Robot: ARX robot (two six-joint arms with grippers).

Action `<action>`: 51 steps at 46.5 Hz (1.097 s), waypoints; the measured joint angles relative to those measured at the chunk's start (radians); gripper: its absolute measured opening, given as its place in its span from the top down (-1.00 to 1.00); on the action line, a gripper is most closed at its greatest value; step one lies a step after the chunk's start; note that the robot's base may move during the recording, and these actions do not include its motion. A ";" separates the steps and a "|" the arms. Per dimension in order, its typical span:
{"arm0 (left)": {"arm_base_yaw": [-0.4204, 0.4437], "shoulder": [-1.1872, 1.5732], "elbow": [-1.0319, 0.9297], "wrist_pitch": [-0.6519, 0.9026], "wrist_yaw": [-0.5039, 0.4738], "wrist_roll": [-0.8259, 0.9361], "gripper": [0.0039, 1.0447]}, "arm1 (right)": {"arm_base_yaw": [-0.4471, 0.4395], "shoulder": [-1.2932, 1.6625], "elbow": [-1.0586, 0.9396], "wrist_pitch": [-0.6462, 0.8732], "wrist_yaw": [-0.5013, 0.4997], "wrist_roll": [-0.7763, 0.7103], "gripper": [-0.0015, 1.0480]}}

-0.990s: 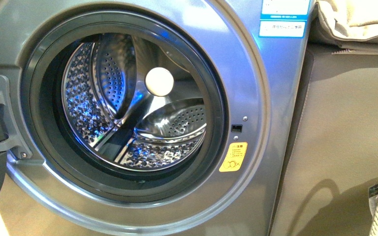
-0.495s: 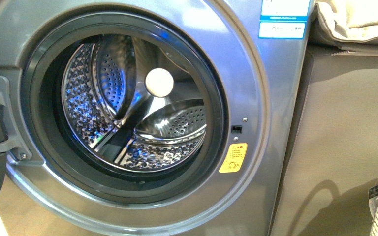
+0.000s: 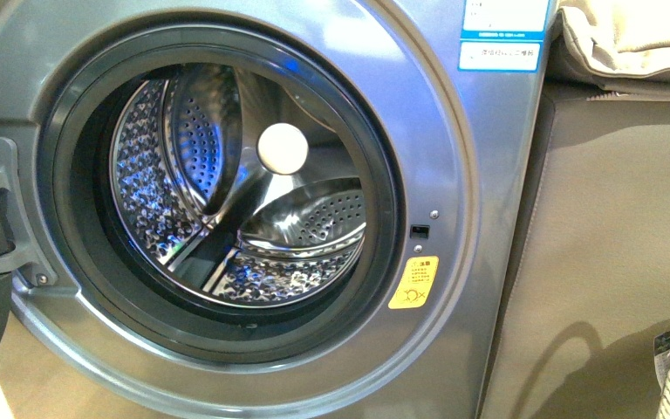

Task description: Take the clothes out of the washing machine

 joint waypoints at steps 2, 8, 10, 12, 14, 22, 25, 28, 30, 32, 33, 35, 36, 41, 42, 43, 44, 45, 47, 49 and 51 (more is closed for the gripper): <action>0.000 0.000 0.000 0.000 0.001 0.000 0.94 | 0.000 -0.005 0.000 -0.001 0.000 0.000 0.95; 0.000 0.000 0.000 0.000 0.000 0.000 0.94 | 0.000 -0.005 0.000 -0.005 0.000 0.000 0.95; 0.000 0.000 0.000 0.000 0.000 0.000 0.94 | 0.000 -0.005 0.000 -0.005 0.000 0.000 0.95; 0.000 0.000 0.000 0.000 0.000 0.000 0.94 | 0.000 -0.005 0.000 -0.005 0.000 0.000 0.95; 0.000 0.000 0.000 0.000 0.000 0.000 0.94 | 0.000 -0.005 0.000 -0.006 0.000 0.000 0.95; 0.000 0.000 0.000 0.000 0.000 0.000 0.94 | 0.000 -0.005 0.000 -0.006 0.000 0.000 0.95; 0.000 0.000 0.000 0.000 0.000 0.000 0.74 | 0.000 -0.005 0.000 -0.006 0.000 0.000 0.95; 0.000 0.000 0.000 0.000 0.000 0.000 0.53 | 0.000 -0.005 0.000 -0.006 0.000 -0.002 0.80; 0.000 0.000 0.000 0.000 0.000 0.000 0.39 | 0.000 -0.005 0.000 -0.006 0.000 -0.002 0.67; 0.000 0.000 0.000 0.000 0.000 0.000 0.29 | 0.000 -0.005 0.000 -0.006 0.000 -0.002 0.53; 0.000 0.000 0.000 0.000 0.000 0.000 0.19 | 0.000 -0.005 0.000 -0.006 0.000 -0.002 0.46; 0.000 0.000 0.000 0.000 0.000 0.000 0.05 | 0.000 -0.005 0.000 -0.006 0.000 -0.002 0.29; 0.000 0.000 0.000 0.000 0.000 0.000 -0.02 | 0.000 -0.005 0.000 -0.006 0.000 -0.002 0.23; 0.000 0.000 0.000 0.000 0.000 0.000 -0.36 | 0.000 -0.005 0.000 -0.006 0.000 -0.001 -0.11; 0.000 0.000 0.000 0.000 0.000 0.000 -0.43 | 0.000 -0.005 0.000 -0.006 0.000 -0.001 -0.18; 0.000 0.000 0.000 0.000 0.000 0.000 -0.50 | 0.000 -0.005 0.000 -0.006 0.000 -0.002 -0.24; 0.000 0.000 0.000 0.000 0.000 0.000 -0.57 | 0.000 -0.005 0.000 -0.006 0.000 -0.002 -0.31; 0.000 0.000 0.000 0.000 0.000 0.000 -0.64 | 0.000 -0.005 0.000 -0.006 0.000 -0.002 -0.38; 0.000 0.000 0.000 0.000 0.000 0.000 -0.84 | 0.000 -0.005 0.000 -0.006 0.000 -0.002 -0.55; 0.000 0.000 0.000 0.000 0.000 0.000 -0.91 | 0.000 -0.005 0.000 -0.006 0.000 -0.002 -0.75; 0.000 0.000 0.000 0.000 0.000 0.000 -0.87 | 0.000 -0.005 0.000 -0.006 0.000 0.000 -0.89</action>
